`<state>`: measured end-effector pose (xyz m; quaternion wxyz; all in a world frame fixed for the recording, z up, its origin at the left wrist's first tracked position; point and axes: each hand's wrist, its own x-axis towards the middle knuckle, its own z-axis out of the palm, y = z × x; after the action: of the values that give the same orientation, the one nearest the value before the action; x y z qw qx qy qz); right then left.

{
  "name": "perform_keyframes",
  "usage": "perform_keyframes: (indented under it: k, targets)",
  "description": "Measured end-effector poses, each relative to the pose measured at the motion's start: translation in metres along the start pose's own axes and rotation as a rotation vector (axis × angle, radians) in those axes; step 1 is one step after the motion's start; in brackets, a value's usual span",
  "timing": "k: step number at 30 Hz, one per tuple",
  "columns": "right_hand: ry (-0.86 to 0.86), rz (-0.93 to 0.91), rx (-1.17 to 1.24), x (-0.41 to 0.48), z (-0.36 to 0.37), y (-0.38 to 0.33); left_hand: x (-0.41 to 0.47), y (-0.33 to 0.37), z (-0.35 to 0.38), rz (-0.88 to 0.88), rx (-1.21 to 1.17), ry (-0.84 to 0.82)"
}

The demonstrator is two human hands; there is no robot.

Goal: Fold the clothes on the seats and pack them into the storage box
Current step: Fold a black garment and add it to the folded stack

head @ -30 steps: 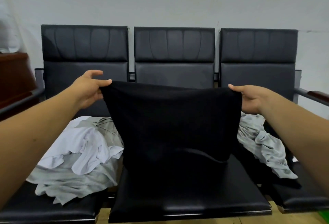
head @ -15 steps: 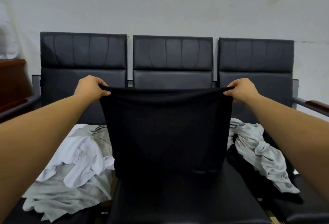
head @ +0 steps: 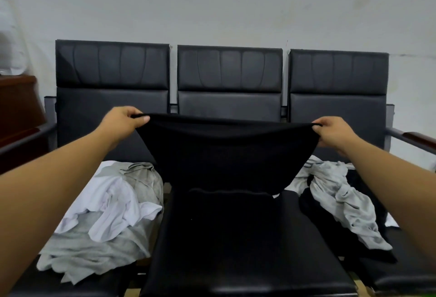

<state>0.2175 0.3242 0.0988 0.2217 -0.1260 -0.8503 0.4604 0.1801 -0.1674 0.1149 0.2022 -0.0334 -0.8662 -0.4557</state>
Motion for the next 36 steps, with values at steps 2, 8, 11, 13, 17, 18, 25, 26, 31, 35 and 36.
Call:
perform_keyframes:
  k: [2, 8, 11, 13, 17, 18, 25, 26, 31, 35, 36]
  targets:
    - [-0.079, 0.041, 0.095, -0.018, 0.006, 0.013, -0.014, -0.02, 0.004, -0.032, -0.042, -0.114]
    - [-0.263, 0.185, 0.465, -0.063, 0.021, 0.052, -0.056, -0.075, 0.009, -0.183, -0.395, -0.453]
    - [-0.396, 0.275, 0.53, -0.082, 0.025, 0.064, -0.074, -0.086, 0.015, -0.283, -0.483, -0.562]
    - [-0.501, 0.365, 0.482, -0.089, 0.027, 0.074, -0.085, -0.087, 0.018, -0.337, -0.467, -0.624]
    - [-0.793, 0.551, 0.331, -0.099, 0.024, 0.097, -0.102, -0.1, 0.018, -0.456, -0.409, -0.883]
    - [-0.868, 0.585, 0.293, -0.1, 0.023, 0.103, -0.103, -0.106, 0.018, -0.484, -0.394, -0.939]
    - [-0.875, 0.597, 0.267, -0.102, 0.035, 0.131, -0.115, -0.131, 0.038, -0.489, -0.39, -0.978]
    - [-0.814, 0.579, 0.267, -0.101, 0.039, 0.132, -0.115, -0.133, 0.043, -0.473, -0.421, -0.947]
    - [-0.481, 0.474, 0.368, -0.078, 0.07, 0.139, -0.102, -0.143, 0.071, -0.398, -0.457, -0.539]
    - [-0.223, 0.401, 0.247, -0.066, 0.11, 0.156, -0.084, -0.167, 0.107, -0.417, -0.193, -0.288]
    - [-0.22, 0.37, 0.083, -0.067, 0.119, 0.16, -0.085, -0.17, 0.115, -0.426, -0.065, -0.298]
